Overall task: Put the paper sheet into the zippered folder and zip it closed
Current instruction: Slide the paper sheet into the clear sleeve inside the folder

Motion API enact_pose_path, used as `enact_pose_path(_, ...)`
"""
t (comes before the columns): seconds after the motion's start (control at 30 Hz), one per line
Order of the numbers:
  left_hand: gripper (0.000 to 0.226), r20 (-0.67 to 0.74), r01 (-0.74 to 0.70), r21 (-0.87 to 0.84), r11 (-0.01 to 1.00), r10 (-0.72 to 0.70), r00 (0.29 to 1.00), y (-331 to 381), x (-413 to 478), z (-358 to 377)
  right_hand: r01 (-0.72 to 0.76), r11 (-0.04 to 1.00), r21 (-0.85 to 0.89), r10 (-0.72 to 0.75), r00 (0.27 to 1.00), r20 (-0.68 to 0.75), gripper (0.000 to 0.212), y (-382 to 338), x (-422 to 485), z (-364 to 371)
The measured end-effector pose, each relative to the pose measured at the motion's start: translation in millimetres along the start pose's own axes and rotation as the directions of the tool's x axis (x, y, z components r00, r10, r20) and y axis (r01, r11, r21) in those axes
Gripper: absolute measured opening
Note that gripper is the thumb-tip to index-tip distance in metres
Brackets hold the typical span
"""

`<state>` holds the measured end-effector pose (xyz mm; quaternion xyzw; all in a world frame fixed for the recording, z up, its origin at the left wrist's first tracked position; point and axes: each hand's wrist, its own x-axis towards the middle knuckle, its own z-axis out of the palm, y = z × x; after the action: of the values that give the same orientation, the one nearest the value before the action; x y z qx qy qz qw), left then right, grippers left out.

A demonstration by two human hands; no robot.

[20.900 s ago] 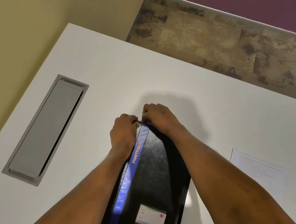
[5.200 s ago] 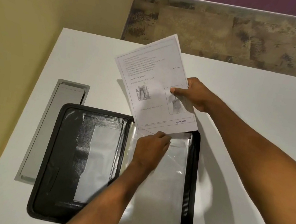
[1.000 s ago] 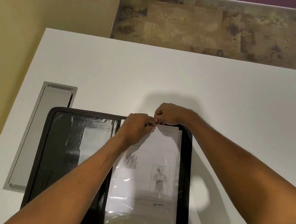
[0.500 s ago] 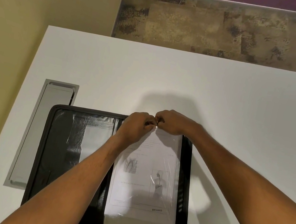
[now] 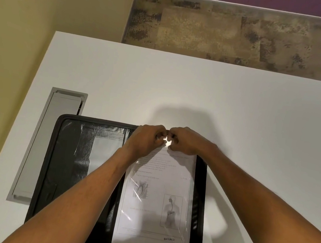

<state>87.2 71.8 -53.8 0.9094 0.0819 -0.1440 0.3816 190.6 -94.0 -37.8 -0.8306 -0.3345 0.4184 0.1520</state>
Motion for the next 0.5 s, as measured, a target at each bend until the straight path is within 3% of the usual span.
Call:
enact_pose_path(0.17,0.008,0.043,-0.094,0.294,0.951,0.085,0.995,-2,1,-10,-0.066,0.997,-0.034,0.065,0.997,-0.029,0.018,6,2,2)
enact_pose_path(0.5,0.011,-0.05,-0.061,0.247,0.967,0.075,0.996,3,0,-5,-0.168,0.986,0.009,0.167,0.968,-0.189,0.021,15,-6,12)
